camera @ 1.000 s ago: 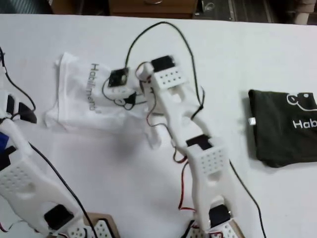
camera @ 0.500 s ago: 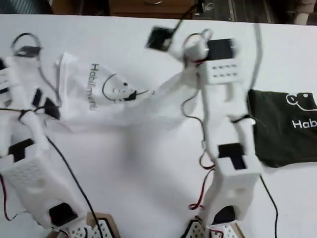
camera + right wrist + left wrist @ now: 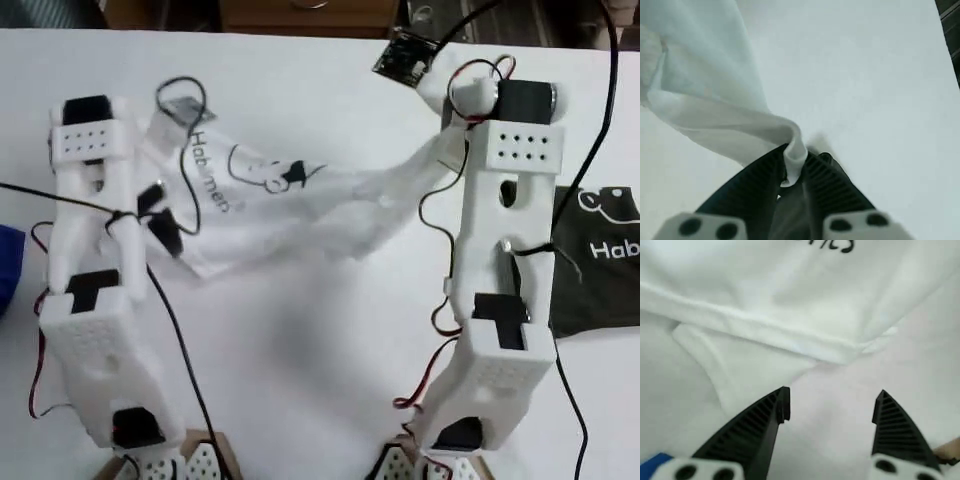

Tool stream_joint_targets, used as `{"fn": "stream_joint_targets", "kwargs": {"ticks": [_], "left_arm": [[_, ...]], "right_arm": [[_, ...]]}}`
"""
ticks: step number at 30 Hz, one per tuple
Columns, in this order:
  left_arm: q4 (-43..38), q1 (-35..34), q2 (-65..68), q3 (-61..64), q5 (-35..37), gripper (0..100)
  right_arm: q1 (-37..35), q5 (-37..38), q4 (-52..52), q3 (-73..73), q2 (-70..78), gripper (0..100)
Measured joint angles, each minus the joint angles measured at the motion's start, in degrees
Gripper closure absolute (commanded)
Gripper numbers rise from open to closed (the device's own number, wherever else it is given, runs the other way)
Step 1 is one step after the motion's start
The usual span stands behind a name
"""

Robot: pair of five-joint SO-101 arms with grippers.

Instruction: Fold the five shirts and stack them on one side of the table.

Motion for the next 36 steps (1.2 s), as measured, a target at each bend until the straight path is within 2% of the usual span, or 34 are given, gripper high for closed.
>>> {"fn": "stream_joint_targets", "kwargs": {"ticks": [3, 8, 17, 25, 29, 36], "left_arm": [[0.0, 3.6, 0.1, 5.2, -4.8, 71], [-1.4, 9.4, 0.1, 7.6, -8.5, 71], [-10.5, 15.6, 2.5, 11.3, -6.7, 71], [-16.5, 14.3, 5.7, 11.5, -7.2, 71], [-16.7, 12.0, 6.2, 10.2, -7.6, 71], [-14.3, 7.3, 6.2, 0.9, -7.6, 71]], "right_arm": [[0.0, 0.0, -0.7, 0.0, 0.0, 97.8], [0.0, 0.0, -1.1, 0.0, 0.0, 97.8], [0.0, 0.0, -1.1, 0.0, 0.0, 97.8], [1.0, 0.0, -1.1, 0.0, 0.0, 97.8], [1.0, 0.0, -1.1, 0.0, 0.0, 97.8], [1.0, 0.0, -1.1, 0.0, 0.0, 97.8]]}}
